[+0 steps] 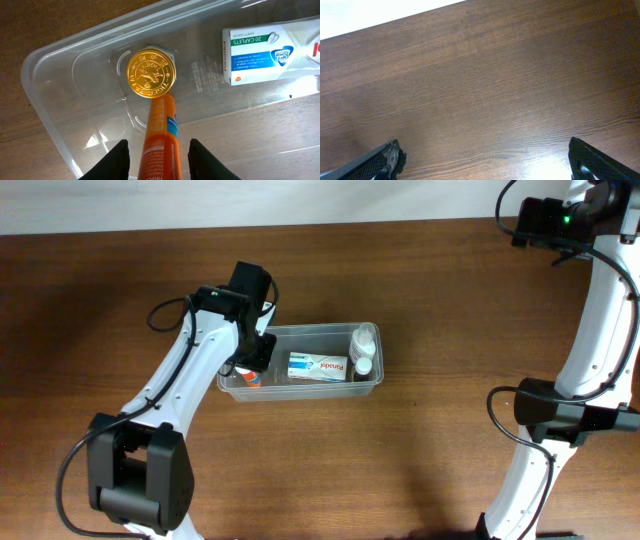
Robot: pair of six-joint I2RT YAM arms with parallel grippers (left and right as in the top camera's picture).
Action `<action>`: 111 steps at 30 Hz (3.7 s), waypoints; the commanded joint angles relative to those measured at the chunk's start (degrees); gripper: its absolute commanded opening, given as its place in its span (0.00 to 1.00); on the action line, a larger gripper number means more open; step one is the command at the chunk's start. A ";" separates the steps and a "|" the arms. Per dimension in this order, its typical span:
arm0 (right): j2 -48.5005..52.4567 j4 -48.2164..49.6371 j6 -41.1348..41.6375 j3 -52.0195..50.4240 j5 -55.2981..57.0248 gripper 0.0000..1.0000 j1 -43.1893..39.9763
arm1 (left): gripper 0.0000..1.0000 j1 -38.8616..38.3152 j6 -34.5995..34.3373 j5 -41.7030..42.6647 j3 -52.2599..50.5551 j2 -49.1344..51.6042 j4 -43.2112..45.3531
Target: Pack container
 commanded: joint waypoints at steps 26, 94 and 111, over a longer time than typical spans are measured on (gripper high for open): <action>-0.42 -0.35 0.44 0.07 -0.33 0.98 -0.17 | 0.54 0.13 -0.31 -0.20 3.50 -2.56 0.26; -0.42 -0.35 0.44 0.07 -0.33 0.98 -0.17 | 0.99 7.28 -0.28 -0.33 7.21 -40.30 -10.54; -0.42 -0.35 0.44 0.07 -0.33 0.98 -0.17 | 0.99 7.34 -0.28 -2.38 7.17 -40.28 -8.59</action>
